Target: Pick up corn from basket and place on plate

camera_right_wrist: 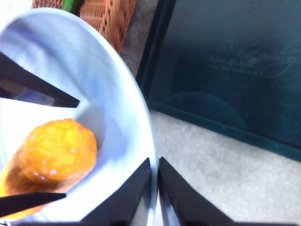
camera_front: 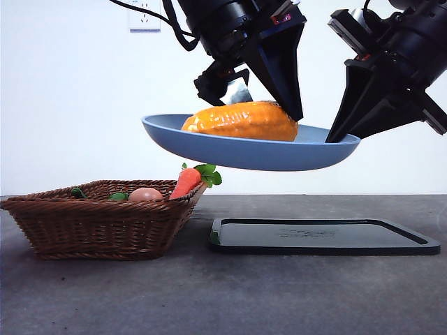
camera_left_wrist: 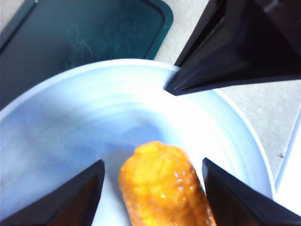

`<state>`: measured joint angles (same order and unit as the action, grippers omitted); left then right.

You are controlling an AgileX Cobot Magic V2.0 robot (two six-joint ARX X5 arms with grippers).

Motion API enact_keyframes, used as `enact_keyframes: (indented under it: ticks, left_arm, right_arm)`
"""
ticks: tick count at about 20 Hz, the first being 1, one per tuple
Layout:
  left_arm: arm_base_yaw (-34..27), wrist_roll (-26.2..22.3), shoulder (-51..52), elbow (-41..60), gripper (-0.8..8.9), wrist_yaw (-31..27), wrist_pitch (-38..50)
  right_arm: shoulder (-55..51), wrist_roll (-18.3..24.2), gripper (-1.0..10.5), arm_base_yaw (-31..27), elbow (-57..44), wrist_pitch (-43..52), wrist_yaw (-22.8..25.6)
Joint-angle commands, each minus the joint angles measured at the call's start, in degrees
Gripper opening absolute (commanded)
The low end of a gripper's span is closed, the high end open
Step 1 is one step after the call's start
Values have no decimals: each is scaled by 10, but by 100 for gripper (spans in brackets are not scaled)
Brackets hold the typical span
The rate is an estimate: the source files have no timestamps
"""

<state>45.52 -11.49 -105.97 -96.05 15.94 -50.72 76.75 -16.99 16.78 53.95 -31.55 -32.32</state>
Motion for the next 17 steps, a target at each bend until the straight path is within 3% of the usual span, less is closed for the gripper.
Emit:
enact_keyframes:
  ticks: [1, 11, 17]
  left_arm:
    - [6, -9, -7, -11, 339, -1, 0]
    - [-8, -9, 84, -48, 339, -1, -24]
    - [-34, 5, 152, -99, 339, -1, -53]
  right_arm:
    - [5, -6, 2, 2, 13, -2, -4]
    - [5, -6, 2, -9, 13, -2, 9]
    - [34, 0, 2, -67, 16, -1, 8]
